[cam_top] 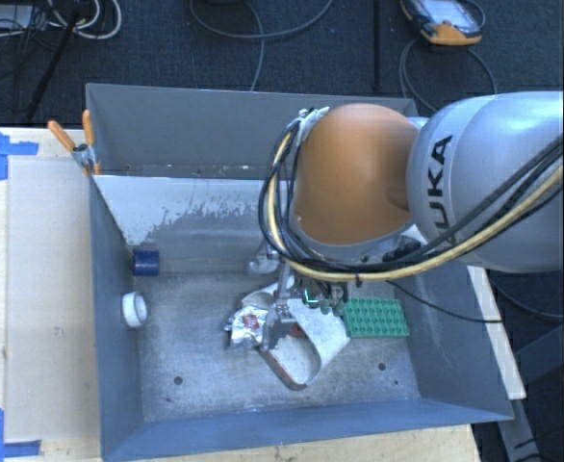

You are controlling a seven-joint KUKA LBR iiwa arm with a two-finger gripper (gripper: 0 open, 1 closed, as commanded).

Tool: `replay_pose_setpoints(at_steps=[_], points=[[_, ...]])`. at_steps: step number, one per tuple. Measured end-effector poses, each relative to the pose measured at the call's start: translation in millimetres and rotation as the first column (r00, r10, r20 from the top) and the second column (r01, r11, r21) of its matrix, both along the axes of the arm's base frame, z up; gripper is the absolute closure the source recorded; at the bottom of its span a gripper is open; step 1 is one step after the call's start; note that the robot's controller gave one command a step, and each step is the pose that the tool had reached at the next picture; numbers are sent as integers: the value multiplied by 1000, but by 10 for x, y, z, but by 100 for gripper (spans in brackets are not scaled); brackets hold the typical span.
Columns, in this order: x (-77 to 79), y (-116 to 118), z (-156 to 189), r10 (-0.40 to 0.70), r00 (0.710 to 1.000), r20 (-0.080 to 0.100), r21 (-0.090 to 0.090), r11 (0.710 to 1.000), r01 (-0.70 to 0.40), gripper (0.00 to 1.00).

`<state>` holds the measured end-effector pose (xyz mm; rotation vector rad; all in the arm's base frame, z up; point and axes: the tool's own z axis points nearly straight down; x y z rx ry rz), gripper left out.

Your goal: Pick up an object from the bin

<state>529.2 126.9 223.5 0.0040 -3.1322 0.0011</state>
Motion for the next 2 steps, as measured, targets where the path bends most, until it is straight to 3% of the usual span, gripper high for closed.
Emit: replay_pose_setpoints(at_steps=[1, 2], points=[[307, -404, -1456, 69, 998, 5, 4, 998, -69, 0], [316, -405, -1437, 64, 998, 8, 4, 998, -64, 100]])
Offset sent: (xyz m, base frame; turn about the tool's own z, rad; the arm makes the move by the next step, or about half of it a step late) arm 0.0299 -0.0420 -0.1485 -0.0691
